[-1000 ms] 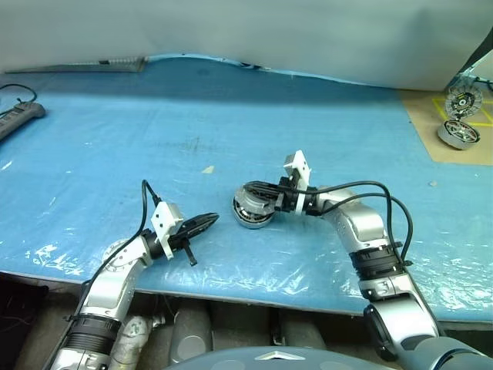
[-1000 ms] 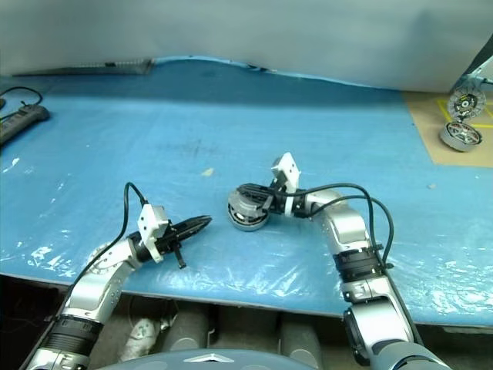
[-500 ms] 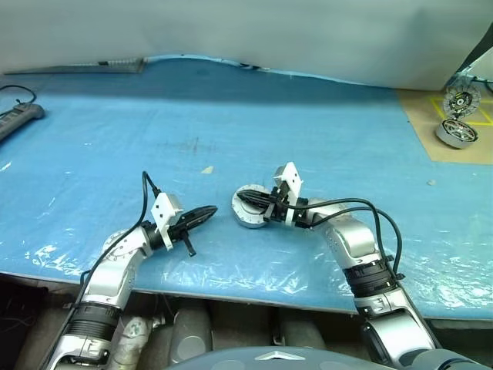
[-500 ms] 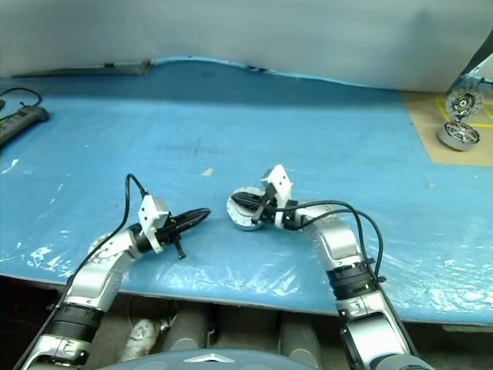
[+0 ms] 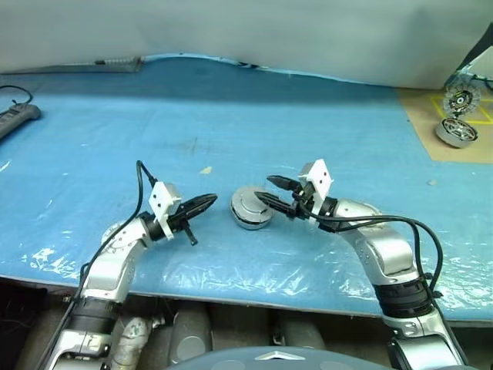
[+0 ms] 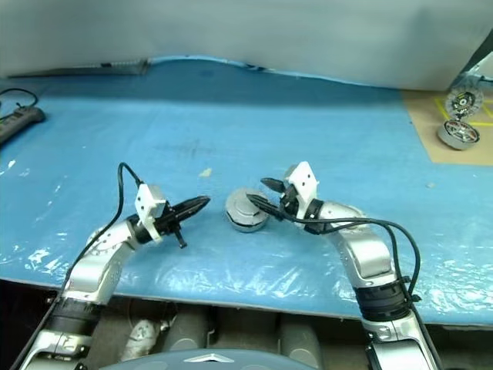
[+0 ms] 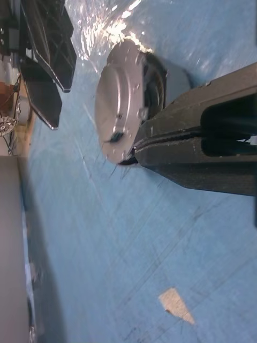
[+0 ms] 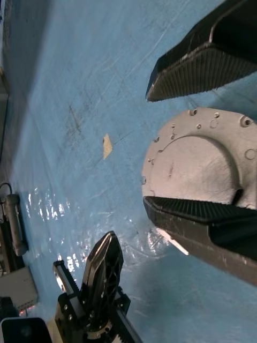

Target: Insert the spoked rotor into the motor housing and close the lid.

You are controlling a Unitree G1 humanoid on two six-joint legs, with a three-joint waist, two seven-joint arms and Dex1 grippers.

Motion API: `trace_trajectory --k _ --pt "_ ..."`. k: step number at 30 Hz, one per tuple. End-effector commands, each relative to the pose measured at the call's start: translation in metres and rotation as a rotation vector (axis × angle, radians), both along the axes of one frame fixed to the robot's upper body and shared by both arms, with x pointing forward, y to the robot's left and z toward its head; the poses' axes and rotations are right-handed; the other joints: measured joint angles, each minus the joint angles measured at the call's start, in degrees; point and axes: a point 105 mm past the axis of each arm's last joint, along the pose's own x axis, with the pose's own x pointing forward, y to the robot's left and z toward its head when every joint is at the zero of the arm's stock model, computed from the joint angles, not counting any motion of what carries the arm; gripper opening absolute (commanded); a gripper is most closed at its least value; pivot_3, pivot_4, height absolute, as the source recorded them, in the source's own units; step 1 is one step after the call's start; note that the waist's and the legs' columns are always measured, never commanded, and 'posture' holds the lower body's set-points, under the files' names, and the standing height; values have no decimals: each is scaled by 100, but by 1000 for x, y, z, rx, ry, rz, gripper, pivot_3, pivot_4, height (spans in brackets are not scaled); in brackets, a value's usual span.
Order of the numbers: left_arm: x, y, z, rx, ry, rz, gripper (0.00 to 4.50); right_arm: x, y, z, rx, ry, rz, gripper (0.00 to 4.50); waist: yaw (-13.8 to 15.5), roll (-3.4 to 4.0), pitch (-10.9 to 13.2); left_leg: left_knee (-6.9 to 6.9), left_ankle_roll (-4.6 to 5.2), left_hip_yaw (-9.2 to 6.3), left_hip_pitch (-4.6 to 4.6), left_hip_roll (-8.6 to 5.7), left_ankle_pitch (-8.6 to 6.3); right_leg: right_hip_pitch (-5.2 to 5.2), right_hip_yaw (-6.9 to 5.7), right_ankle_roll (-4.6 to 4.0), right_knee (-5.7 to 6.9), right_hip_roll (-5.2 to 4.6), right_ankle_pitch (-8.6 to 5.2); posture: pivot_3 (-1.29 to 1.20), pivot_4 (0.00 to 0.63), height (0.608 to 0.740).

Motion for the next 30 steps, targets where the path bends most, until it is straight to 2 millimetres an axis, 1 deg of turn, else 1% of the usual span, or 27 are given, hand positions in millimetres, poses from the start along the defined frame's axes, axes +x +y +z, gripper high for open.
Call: trace_trajectory --k 1,2,9,14,23,26,28,29,30 --pt "-8 -3 9 1 -29 -38 0 -9 8 1 -14 -10 66 3924 10 0 0 -4 0 0 -1 0 0 -1 -3 0 -2 0 0 0 150 740" --pt "-8 -5 9 2 -26 -45 0 -9 10 -1 -26 -9 80 4317 14 0 0 -6 0 0 -1 0 0 -2 -3 0 -3 0 0 0 150 740" --pt "-1 -7 9 12 -21 -53 0 -1 23 -9 -50 -12 111 4317 12 0 0 -4 1 0 -2 0 0 15 -3 6 -34 -7 4 0 150 740" --pt "1 -4 5 12 -9 -35 0 7 24 -12 -73 -33 92 4317 11 0 0 -10 0 0 -2 -2 1 14 -8 16 -34 0 11 0 150 740" --pt "8 1 -13 14 16 -7 0 -2 17 -25 -136 -38 108 4317 17 0 0 -6 0 0 3 -1 0 24 -9 25 -34 -3 16 0 150 740" --pt "11 2 -17 14 18 -5 0 -1 18 -30 -153 -45 93 3689 16 -1 -1 -3 1 0 5 -1 1 26 -9 25 -33 -2 16 0 150 740" --pt "13 2 -20 15 20 -5 0 -1 20 -31 -157 -51 87 3037 15 -1 -1 -1 1 0 8 -1 1 28 -9 23 -32 -1 15 0 150 740" --pt "14 2 -21 15 21 -6 0 -1 21 -31 -152 -54 84 2937 15 -1 -1 0 1 0 11 0 1 31 -8 16 -32 -2 11 0 150 740" --pt "14 3 -23 15 21 -6 0 0 23 -29 -144 -57 81 2937 11 -2 -1 2 1 0 11 0 1 32 -7 10 -32 -2 8 0 150 740"
